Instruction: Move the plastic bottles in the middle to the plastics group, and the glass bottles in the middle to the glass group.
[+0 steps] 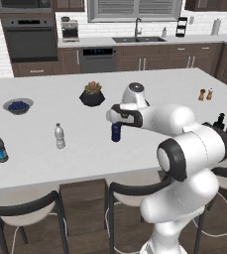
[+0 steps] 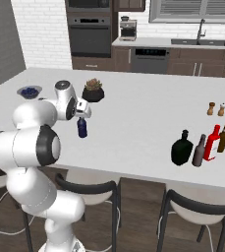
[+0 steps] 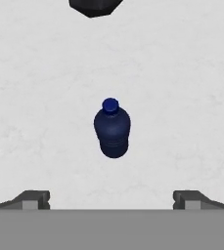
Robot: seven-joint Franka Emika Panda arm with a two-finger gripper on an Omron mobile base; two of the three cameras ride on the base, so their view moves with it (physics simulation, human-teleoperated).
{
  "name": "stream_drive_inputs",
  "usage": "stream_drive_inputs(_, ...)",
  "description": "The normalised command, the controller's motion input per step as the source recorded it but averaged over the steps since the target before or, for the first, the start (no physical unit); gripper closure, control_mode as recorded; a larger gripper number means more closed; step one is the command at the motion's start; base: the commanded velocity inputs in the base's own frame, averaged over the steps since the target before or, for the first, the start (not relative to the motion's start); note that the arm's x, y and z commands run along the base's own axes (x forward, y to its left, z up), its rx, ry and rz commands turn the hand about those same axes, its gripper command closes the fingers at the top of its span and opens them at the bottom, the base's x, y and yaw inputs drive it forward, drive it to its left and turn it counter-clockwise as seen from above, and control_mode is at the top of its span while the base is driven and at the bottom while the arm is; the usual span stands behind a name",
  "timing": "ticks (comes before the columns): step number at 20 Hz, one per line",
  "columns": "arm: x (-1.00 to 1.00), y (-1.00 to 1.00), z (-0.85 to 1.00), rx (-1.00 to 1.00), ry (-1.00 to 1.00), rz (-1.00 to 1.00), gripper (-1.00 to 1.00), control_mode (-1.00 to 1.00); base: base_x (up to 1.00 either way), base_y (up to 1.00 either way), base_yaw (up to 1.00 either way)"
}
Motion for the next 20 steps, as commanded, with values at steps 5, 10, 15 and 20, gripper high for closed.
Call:
stream_drive_inputs(5, 0.25, 0.00, -0.38, 0.00, 0.03, 0.00, -1.00, -1.00, 0.00, 0.00, 0.00)
stream_drive_inputs(10, 0.12, 0.00, -0.17, 0.00, 0.00, 0.00, -1.00, -1.00, 0.00, 0.00, 0.00)
stream_drive_inputs(15, 0.23, 0.00, -0.03, 0.00, 0.00, 0.00, -1.00, -1.00, 0.00, 0.00, 0.00)
stream_drive_inputs(20, 0.23, 0.00, 0.00, 0.00, 0.02, 0.00, -1.00, -1.00, 0.00, 0.00, 0.00)
